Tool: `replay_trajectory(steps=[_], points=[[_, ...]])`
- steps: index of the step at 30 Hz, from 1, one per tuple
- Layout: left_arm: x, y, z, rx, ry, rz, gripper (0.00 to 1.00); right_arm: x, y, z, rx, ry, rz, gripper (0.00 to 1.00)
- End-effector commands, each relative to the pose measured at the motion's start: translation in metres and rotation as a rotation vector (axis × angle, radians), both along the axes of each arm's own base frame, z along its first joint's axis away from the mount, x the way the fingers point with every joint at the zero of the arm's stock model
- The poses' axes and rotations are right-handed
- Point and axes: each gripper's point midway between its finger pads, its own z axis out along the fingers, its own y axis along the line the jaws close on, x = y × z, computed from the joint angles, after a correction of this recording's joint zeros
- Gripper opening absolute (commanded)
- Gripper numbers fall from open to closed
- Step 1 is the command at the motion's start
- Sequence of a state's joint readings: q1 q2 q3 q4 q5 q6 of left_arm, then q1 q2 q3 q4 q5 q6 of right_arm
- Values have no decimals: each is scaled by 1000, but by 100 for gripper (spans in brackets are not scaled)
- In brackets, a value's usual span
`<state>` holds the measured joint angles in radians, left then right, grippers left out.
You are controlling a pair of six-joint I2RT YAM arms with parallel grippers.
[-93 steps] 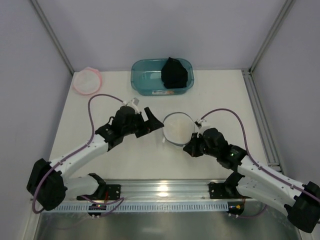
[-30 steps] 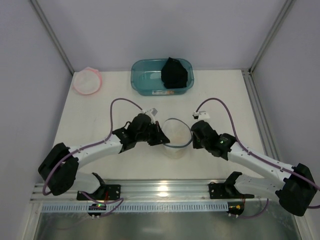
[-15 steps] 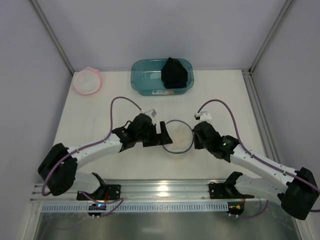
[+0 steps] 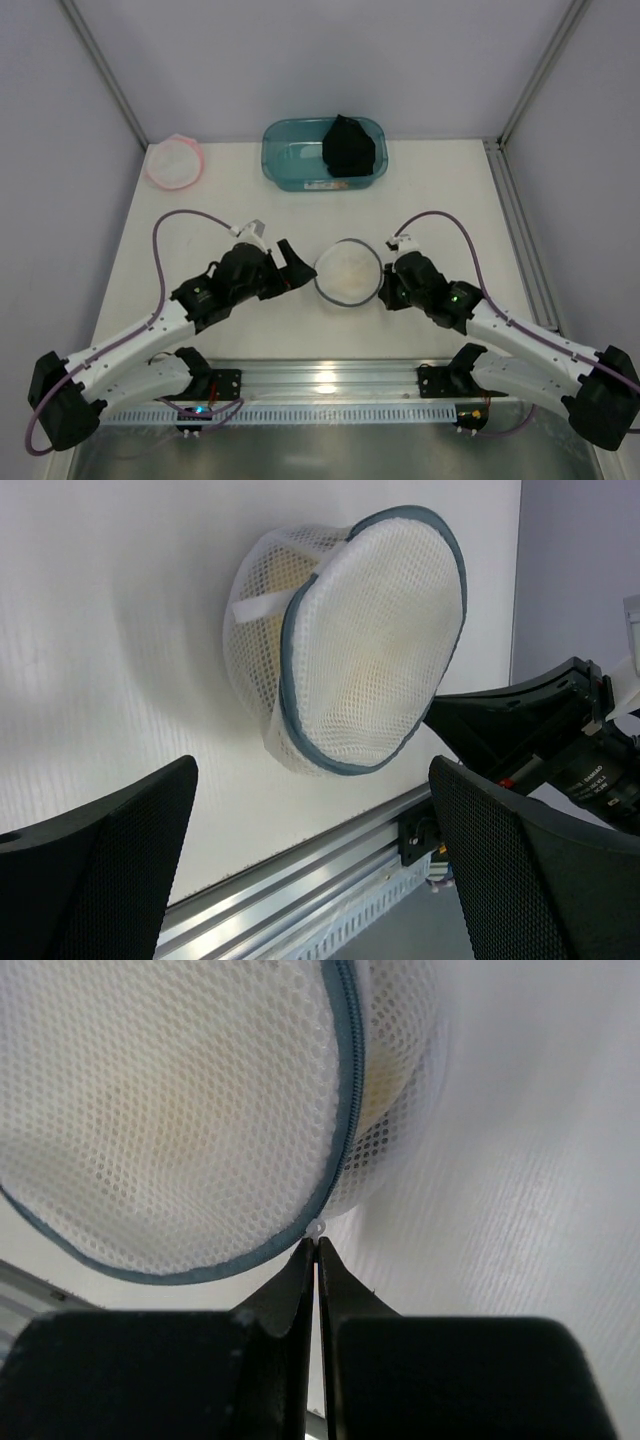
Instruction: Unzip the laundry bag and remove the bra
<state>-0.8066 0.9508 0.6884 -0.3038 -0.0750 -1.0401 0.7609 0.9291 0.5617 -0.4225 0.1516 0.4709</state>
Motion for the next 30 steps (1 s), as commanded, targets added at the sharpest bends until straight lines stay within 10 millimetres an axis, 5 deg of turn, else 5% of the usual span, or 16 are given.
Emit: replay_trajectory(steps=[1,6,10,22,30], points=[[-10,9,-13,-9,58,34,99,-14,28,9,150,29,104,4],[-19,0,-17,-83,100,5,100,-55,82,35,448,103,389,4],[-24,-12,-16,-158,126,-21,100,-66,104,54,545,82,489,4],[-5,-46,9,-314,83,-41,99,-60,126,55,554,74,526,4],[-6,-64,-19,-239,174,-108,86,-55,120,65,546,15,499,4]])
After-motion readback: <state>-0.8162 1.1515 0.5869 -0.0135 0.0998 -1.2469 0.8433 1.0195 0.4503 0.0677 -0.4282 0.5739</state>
